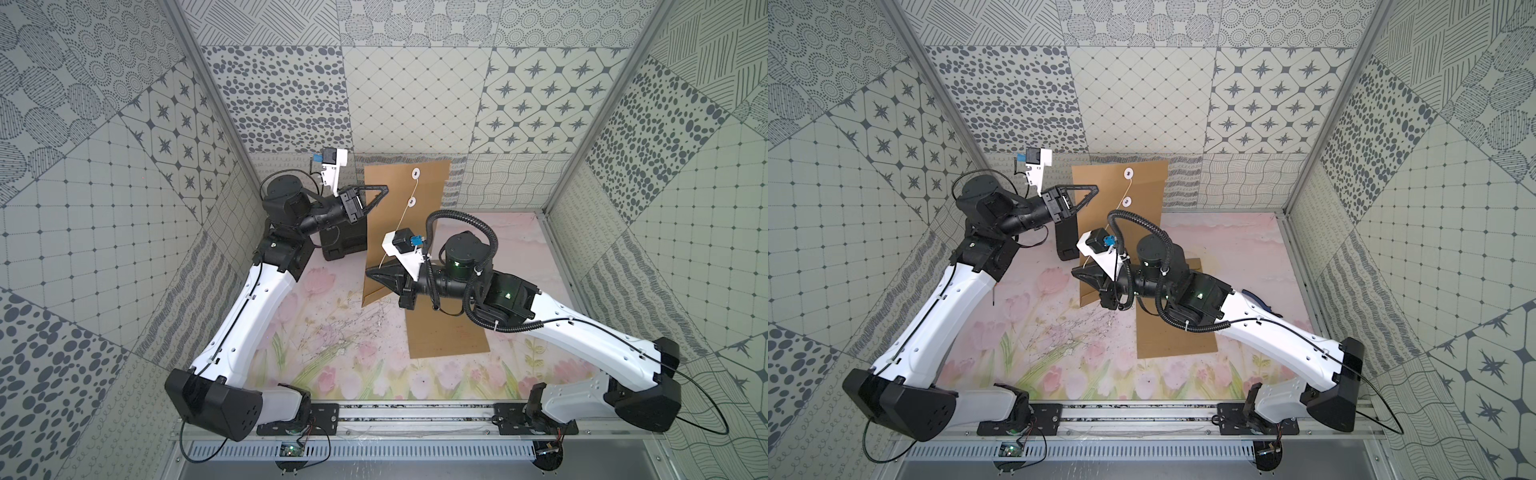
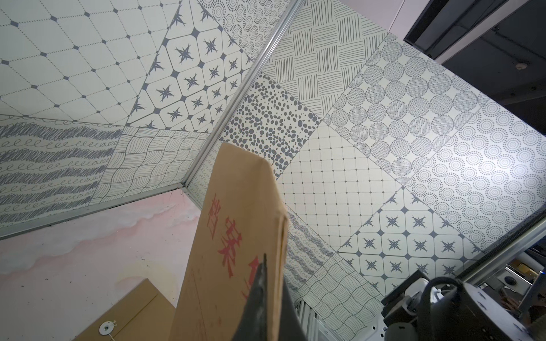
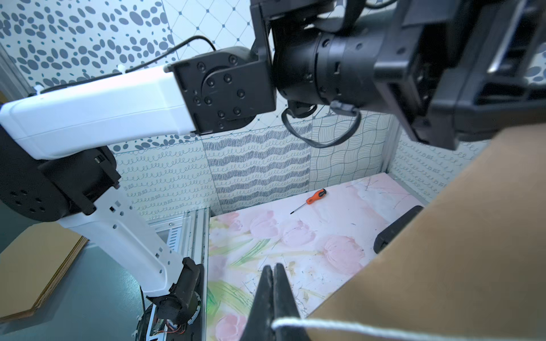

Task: Close the mouth of the file bag
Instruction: Close the file bag.

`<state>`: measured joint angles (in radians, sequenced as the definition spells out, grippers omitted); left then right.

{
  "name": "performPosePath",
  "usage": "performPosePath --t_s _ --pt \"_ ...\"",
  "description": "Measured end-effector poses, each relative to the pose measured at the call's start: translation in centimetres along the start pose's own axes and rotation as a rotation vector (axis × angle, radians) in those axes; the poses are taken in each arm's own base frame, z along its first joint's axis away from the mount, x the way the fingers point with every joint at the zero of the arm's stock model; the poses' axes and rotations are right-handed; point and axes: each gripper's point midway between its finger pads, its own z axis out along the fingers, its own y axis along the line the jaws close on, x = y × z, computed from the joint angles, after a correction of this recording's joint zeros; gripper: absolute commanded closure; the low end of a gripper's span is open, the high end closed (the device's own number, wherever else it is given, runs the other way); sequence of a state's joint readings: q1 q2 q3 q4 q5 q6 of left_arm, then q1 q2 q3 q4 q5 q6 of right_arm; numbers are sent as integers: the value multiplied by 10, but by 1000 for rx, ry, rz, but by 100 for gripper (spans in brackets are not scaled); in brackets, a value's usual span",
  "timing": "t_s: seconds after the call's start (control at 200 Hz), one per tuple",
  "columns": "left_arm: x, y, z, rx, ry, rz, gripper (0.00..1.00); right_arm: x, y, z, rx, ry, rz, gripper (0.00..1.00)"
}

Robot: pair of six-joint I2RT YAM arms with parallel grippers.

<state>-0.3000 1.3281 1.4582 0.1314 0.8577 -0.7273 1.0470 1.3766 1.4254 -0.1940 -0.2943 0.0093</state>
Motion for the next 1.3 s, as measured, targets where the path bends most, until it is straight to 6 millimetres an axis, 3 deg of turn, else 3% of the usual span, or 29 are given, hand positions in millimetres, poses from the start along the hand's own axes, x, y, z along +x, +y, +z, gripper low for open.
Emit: performPosePath --t_s 0.21,0.35,0.665,1.061,1.296 --pt "-3 -3 0 20 -16 -7 100 26 7 20 -80 69 57 100" --pt "-5 -9 0 48 -23 -10 100 34 5 22 -110 77 102 100" --pt "-15 -34 -6 116 -42 6 100 77 -61 7 -26 122 288 100" --pt "-17 -53 -9 184 -25 9 100 72 -104 -15 36 84 342 100" --pt "-18 -62 -12 206 -13 12 100 78 -122 -33 94 70 365 100"
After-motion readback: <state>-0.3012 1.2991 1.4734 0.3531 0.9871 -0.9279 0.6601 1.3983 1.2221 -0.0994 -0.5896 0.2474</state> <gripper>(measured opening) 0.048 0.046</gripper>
